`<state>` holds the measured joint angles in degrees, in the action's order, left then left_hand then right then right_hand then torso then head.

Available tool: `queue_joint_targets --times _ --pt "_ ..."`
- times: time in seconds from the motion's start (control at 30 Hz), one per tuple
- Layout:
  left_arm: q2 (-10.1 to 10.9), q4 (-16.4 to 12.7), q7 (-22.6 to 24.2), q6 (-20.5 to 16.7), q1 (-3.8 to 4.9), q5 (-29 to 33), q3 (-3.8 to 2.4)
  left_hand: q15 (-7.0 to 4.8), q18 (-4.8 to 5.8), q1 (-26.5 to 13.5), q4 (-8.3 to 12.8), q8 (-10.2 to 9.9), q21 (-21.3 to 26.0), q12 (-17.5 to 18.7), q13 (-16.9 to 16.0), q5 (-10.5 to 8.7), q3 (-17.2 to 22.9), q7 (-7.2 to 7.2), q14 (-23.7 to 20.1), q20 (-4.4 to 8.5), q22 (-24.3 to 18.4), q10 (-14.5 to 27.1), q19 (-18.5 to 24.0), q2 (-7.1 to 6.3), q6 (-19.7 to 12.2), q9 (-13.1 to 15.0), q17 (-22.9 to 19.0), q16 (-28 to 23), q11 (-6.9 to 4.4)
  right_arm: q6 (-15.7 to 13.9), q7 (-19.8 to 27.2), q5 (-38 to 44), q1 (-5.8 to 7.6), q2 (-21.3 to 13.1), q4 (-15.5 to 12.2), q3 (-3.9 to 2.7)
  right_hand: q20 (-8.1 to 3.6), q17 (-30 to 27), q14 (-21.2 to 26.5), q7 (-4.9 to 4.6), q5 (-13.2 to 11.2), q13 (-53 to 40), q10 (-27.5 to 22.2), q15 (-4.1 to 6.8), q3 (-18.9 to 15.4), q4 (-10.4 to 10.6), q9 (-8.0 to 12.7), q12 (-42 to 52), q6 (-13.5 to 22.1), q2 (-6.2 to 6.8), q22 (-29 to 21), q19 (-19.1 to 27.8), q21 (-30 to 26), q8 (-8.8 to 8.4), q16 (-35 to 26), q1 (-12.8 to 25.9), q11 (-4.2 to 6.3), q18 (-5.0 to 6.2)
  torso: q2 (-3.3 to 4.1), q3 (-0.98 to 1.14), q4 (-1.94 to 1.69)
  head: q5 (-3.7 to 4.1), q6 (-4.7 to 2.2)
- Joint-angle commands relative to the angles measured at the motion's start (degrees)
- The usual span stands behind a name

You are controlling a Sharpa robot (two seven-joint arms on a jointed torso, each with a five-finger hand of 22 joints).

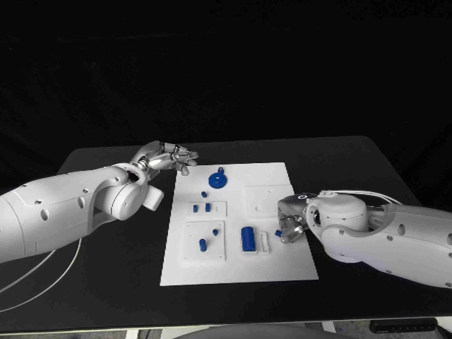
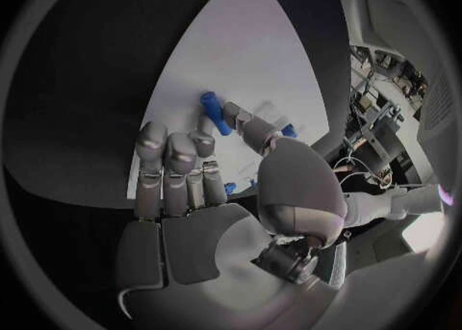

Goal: Assemble the parts on the task board

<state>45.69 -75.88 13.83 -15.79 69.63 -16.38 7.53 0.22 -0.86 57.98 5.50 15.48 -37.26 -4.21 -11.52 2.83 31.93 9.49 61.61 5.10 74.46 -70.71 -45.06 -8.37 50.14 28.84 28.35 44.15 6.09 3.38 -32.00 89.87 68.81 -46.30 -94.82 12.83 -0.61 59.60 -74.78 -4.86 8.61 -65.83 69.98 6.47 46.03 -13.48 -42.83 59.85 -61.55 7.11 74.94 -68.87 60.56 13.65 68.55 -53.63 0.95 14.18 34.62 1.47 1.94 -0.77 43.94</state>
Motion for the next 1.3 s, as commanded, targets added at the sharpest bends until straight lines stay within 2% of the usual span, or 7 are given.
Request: queue_joint_targets --times 0.03,0.13,0.4,0.5,0.6,0.83,1.3 --pt "0.0 -0.1 0.2 0.7 0.05 -0.3 -0.05 -0.04 -0.79 0.0 -0.1 0.3 0.3 0.0 -0.1 0.19 0.0 -0.04 0.3 0.33 0.1 0.3 -0.5 0.72 -0.4 -0.1 0.1 -0.2 -0.13 -3.9 0.0 -8.8 -0.54 -1.0 0.3 0.64 -0.20 -0.1 -0.4 0.36 2.2 0.2 1.3 0.12 1.4 0.9 6.7 0.0 -0.9 -0.84 0.3 -0.7 0.2 0.59 0.2 0.3 0.85 0.82 -0.02 0.00 0.01 -0.05 -0.03" --pt "0.0 -0.1 0.1 0.8 0.05 -0.3 -0.05 -0.04 -0.80 0.0 -0.1 0.3 0.3 0.0 -0.1 0.19 0.0 -0.04 0.3 0.34 0.1 0.3 -0.5 0.73 -0.4 -0.1 0.1 -0.2 -0.14 -5.9 0.6 -11.4 -0.21 -1.5 0.1 0.51 -0.35 -0.2 -0.6 0.56 3.3 0.4 1.6 0.34 0.8 1.4 6.8 0.0 -1.4 -0.53 0.2 -1.1 0.3 0.79 0.2 1.6 1.04 0.82 0.00 -0.02 0.02 -0.05 -0.03" --pt "0.1 -0.2 0.0 0.8 0.05 -0.5 -0.05 -0.05 -0.80 0.1 -0.1 0.3 0.3 0.0 -0.1 0.19 0.0 -0.04 0.3 0.34 0.1 0.3 -0.5 0.74 -0.4 -0.1 0.1 -0.2 -0.14 -9.1 1.0 -16.9 0.11 -2.6 -1.2 0.14 -0.82 -0.2 -0.7 0.78 1.3 0.5 1.9 0.78 0.4 3.2 7.1 0.0 -1.7 0.56 0.0 -1.6 0.2 0.81 0.2 3.2 1.28 0.82 0.01 -0.05 -0.01 0.04 0.03" --pt "0.1 -0.2 0.0 0.8 0.05 -0.5 -0.05 -0.05 -0.81 0.1 -0.1 0.3 0.3 0.0 -0.1 0.20 0.0 -0.04 0.3 0.35 0.1 0.3 -0.5 0.75 -0.4 -0.1 0.1 -0.2 -0.14 -11.6 1.4 -19.8 0.17 -2.8 -1.5 0.03 -0.90 -0.2 -0.7 0.78 1.1 0.5 1.9 0.83 0.4 3.5 7.1 0.0 -1.7 0.89 0.0 -1.6 0.2 0.78 0.1 3.4 1.29 0.82 -0.02 -0.02 0.02 -0.01 0.06" --pt "0.1 -0.2 -0.1 0.8 0.05 -0.5 -0.05 -0.05 -0.81 0.1 0.0 0.3 0.3 0.0 -0.1 0.20 0.0 -0.05 0.3 0.35 0.1 0.3 -0.5 0.76 -0.4 -0.1 0.2 -0.2 -0.15 -12.5 1.6 -23.3 0.18 -2.8 -1.5 0.02 -0.95 -0.3 -0.7 0.78 1.1 0.5 1.9 0.86 0.5 3.6 7.2 -0.1 -1.7 1.15 -0.1 -1.6 0.2 0.76 0.1 3.4 1.30 0.82 0.00 -0.01 -0.01 -0.01 0.08" --pt "0.0 -0.2 -0.1 0.9 0.05 -0.5 -0.05 -0.06 -0.81 0.2 0.0 0.3 0.3 0.0 -0.1 0.19 0.0 -0.04 0.3 0.36 0.2 0.3 -0.5 0.74 -0.4 -0.1 0.2 -0.3 -0.15 -10.1 1.1 -30.2 0.23 -2.1 -1.3 0.03 -1.01 -0.3 -0.7 0.72 1.0 0.5 1.8 0.90 0.5 4.1 7.3 -0.1 -1.6 1.55 -0.1 -1.6 0.1 0.66 0.1 3.7 1.25 0.82 -0.02 -0.04 0.00 0.00 0.18" --pt "0.0 -0.3 -0.3 1.1 0.05 -0.7 -0.05 -0.06 -0.81 0.2 0.0 0.3 0.4 0.0 -0.1 0.19 0.0 -0.04 0.3 0.36 0.2 0.3 -0.5 0.71 -0.4 -0.1 0.2 -0.3 -0.15 -8.5 0.9 -32.0 0.20 -0.4 -0.7 0.10 -1.07 -0.3 -0.7 0.66 1.0 0.5 1.6 0.92 0.0 4.3 7.4 -0.1 -1.5 1.65 -0.1 -1.5 0.1 0.58 0.0 4.2 1.19 0.82 0.03 -0.05 0.00 -0.05 0.23"
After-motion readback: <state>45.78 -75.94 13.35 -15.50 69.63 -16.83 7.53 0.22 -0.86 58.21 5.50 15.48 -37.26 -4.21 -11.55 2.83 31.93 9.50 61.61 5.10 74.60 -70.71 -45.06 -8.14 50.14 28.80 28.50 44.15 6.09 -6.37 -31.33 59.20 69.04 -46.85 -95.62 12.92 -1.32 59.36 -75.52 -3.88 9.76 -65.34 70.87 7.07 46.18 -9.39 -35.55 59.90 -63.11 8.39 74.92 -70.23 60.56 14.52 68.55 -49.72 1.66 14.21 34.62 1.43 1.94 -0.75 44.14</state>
